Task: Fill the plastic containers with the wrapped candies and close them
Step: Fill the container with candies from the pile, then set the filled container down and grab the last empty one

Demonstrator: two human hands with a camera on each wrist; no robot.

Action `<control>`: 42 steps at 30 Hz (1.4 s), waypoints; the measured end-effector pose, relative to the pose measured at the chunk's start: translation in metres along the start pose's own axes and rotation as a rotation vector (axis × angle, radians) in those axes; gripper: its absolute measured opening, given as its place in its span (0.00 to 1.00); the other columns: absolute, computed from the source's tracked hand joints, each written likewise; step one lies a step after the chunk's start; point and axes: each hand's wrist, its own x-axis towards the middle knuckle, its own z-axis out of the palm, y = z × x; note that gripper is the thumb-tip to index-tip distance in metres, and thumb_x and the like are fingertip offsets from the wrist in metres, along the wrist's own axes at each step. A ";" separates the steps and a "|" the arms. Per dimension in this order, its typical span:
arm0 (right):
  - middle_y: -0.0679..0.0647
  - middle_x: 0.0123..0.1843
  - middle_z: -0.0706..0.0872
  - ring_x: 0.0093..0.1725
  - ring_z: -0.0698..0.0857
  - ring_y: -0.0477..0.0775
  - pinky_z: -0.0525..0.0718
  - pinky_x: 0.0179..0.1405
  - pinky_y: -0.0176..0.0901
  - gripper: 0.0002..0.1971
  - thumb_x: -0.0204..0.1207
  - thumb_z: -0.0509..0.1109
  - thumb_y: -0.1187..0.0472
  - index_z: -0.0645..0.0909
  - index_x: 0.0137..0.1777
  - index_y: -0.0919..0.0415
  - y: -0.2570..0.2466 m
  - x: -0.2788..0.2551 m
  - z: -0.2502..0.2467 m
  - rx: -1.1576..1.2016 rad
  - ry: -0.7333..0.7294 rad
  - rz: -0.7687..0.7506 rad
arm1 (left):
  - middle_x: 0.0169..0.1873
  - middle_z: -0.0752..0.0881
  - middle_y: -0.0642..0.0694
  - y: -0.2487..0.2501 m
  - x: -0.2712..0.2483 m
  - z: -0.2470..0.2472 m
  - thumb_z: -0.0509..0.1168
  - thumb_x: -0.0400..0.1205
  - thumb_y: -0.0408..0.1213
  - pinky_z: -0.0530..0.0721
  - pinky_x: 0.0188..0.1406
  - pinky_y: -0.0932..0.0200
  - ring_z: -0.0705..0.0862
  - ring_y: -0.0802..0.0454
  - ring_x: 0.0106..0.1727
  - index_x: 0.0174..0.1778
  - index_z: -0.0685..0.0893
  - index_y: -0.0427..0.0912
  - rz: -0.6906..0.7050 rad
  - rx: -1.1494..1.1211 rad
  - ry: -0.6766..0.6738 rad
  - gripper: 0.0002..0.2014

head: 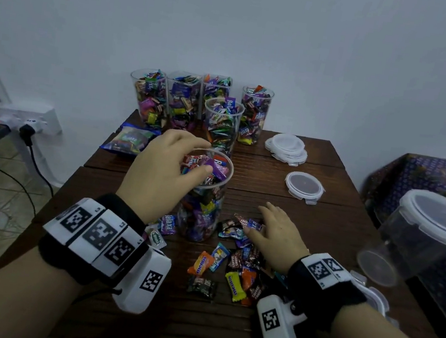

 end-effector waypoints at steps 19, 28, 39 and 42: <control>0.54 0.86 0.45 0.84 0.43 0.54 0.44 0.81 0.53 0.35 0.83 0.47 0.37 0.49 0.84 0.57 0.012 0.005 0.010 -0.145 -0.112 0.041 | 0.66 0.74 0.56 -0.012 -0.001 0.012 0.78 0.64 0.54 0.78 0.65 0.53 0.78 0.57 0.62 0.79 0.57 0.63 -0.255 -0.295 -0.078 0.50; 0.54 0.86 0.43 0.84 0.41 0.53 0.43 0.81 0.53 0.36 0.83 0.46 0.37 0.47 0.84 0.57 0.013 0.006 0.011 -0.152 -0.130 0.032 | 0.60 0.78 0.57 -0.039 0.063 -0.007 0.77 0.55 0.60 0.79 0.66 0.52 0.81 0.54 0.61 0.78 0.65 0.54 -0.291 -0.317 0.222 0.53; 0.52 0.86 0.41 0.84 0.39 0.52 0.39 0.81 0.51 0.36 0.83 0.47 0.37 0.45 0.84 0.56 0.015 0.006 0.013 -0.127 -0.137 0.032 | 0.74 0.74 0.41 -0.096 0.119 0.035 0.78 0.66 0.55 0.75 0.69 0.45 0.74 0.41 0.72 0.81 0.63 0.45 -0.387 -0.045 0.228 0.50; 0.52 0.86 0.41 0.84 0.39 0.51 0.39 0.81 0.52 0.36 0.82 0.47 0.37 0.45 0.84 0.56 0.016 0.006 0.013 -0.118 -0.136 0.033 | 0.75 0.73 0.40 -0.102 0.121 0.041 0.78 0.67 0.55 0.74 0.70 0.45 0.73 0.41 0.73 0.81 0.62 0.43 -0.404 -0.046 0.224 0.50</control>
